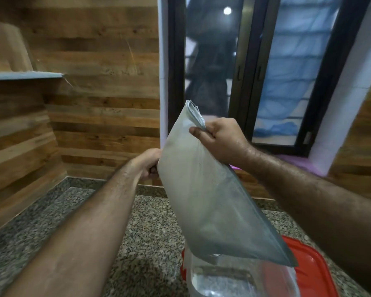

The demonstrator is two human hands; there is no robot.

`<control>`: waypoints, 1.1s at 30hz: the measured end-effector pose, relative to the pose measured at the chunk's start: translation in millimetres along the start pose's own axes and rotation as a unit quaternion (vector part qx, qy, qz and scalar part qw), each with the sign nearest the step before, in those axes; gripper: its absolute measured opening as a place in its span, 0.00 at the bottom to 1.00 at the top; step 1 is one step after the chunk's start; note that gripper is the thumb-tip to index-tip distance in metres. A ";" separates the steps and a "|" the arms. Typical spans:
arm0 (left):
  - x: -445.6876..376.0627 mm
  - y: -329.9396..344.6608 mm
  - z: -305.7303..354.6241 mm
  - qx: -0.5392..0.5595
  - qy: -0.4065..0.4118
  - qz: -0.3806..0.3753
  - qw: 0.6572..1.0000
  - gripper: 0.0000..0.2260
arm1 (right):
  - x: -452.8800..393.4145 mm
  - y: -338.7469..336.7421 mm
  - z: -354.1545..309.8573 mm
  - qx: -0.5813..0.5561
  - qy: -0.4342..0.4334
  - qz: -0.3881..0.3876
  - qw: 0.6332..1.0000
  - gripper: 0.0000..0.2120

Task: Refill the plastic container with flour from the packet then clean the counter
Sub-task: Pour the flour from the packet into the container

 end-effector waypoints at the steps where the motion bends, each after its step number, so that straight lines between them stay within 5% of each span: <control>1: 3.7 -1.1 3.8 -0.002 0.005 -0.001 1.000 0.13 | 1.7 -4.1 1.5 -0.019 -0.009 0.007 1.000 0.26; 15: 80.1 -47.9 85.8 -0.019 0.096 0.119 0.988 0.24 | 35.4 -32.0 29.5 -0.077 -0.029 0.090 0.993 0.27; 33: 106.2 -18.6 82.4 -0.093 0.082 0.215 0.969 0.15 | 87.4 41.2 105.8 -0.162 0.091 0.065 0.981 0.26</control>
Point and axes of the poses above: each hand's wrist, its own x-axis away from the middle knuckle, its own y-axis out of the palm, z = x × y, the point moved 9 cm from there along -x, towards the middle knuckle, and after that the axes turned 12 degrees about -z, right-handed, at the moved point
